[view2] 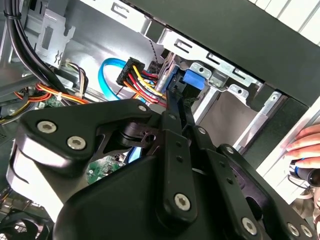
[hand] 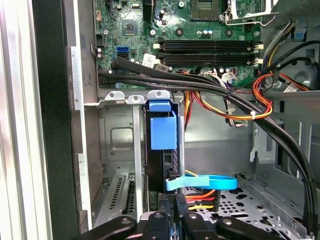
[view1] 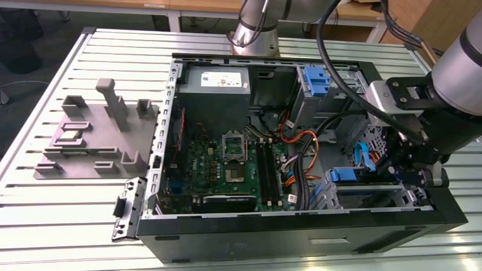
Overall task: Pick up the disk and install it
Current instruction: 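Insert the second disk wire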
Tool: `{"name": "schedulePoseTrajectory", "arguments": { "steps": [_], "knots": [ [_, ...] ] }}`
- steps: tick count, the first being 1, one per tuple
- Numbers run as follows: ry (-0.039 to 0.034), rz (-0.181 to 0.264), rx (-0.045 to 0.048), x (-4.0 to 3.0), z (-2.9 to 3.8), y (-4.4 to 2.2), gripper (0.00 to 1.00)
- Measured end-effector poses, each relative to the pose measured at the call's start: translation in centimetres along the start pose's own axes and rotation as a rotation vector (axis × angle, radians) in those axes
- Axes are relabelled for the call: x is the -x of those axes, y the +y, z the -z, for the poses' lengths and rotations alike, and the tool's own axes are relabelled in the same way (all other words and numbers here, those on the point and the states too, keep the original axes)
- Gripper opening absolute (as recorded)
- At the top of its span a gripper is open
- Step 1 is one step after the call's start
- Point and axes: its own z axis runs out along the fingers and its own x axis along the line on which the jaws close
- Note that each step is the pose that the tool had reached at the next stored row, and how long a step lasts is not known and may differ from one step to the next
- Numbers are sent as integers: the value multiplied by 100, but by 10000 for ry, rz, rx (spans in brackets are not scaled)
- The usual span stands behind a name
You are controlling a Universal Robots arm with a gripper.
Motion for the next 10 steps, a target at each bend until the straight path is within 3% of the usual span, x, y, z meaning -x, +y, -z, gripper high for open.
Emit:
{"name": "schedulePoseTrajectory", "arguments": {
  "steps": [10],
  "knots": [
    [7,1,-1,0,-26,3,16]
  ]
}}
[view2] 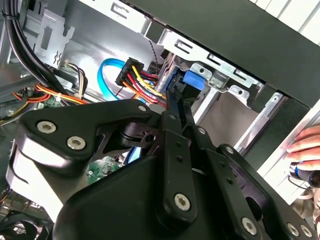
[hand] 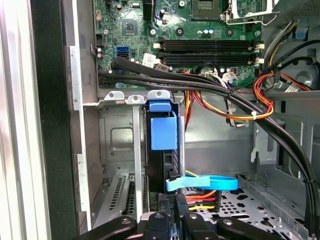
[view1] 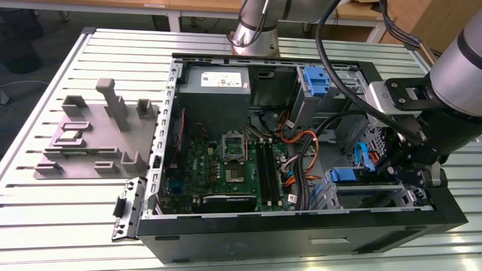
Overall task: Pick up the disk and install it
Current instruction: 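Insert the second disk wire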
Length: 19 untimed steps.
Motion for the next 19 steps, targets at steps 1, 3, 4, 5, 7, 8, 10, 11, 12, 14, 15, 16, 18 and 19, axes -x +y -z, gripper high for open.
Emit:
{"name": "schedulePoseTrajectory", "arguments": {
  "steps": [1,3,4,5,7,8,10,11,12,14,15,16,18,19],
  "knots": [
    [-1,0,0,3,0,0,16],
    [-1,0,0,10,-1,0,16],
    [-1,1,0,13,-1,0,16],
    [-1,0,0,16,-1,1,16],
    [1,0,1,17,-1,1,16],
    [8,1,0,18,-2,1,16],
    [36,4,-1,18,-5,1,16],
    [41,5,-1,18,-6,1,16],
    [41,5,-1,18,-6,1,16],
    [41,4,-1,18,-7,1,16],
    [37,4,-1,18,-6,1,16],
    [30,3,-1,19,-1,1,16],
    [16,2,0,21,16,-1,16],
    [29,3,-1,21,31,-2,16]
  ]
}}
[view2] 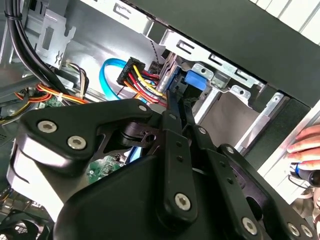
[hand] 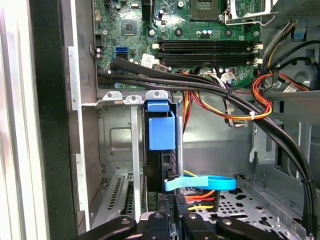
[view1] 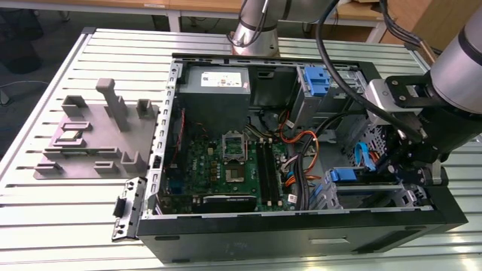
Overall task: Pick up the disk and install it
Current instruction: 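Insert the second disk wire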
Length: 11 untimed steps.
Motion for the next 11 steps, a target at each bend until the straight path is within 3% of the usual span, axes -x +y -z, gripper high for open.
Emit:
{"name": "schedulePoseTrajectory", "arguments": {
  "steps": [4,8,9,11],
  "knots": [
    [41,4,-2,4,38,-4,16],
    [379,39,-14,33,38,-3,16],
    [434,45,-16,42,36,-3,16],
    [469,48,-18,63,34,-2,16]
  ]
}}
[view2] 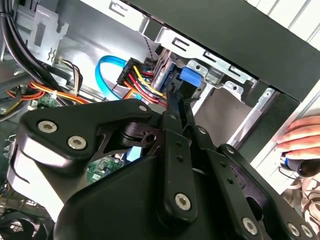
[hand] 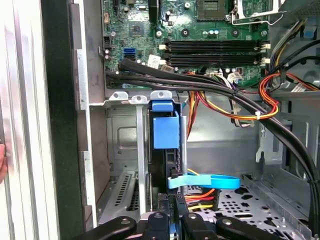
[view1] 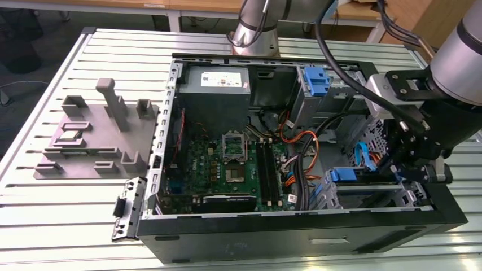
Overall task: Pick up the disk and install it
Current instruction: 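Insert the second disk wire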
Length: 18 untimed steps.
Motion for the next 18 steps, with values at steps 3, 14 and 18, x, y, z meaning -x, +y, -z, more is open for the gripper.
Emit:
{"name": "schedulePoseTrajectory", "arguments": {
  "steps": [3,14,18],
  "knots": [
    [30,3,-1,36,-3,1,16],
    [282,28,18,51,-45,0,16],
    [301,30,20,54,-48,0,16]
  ]
}}
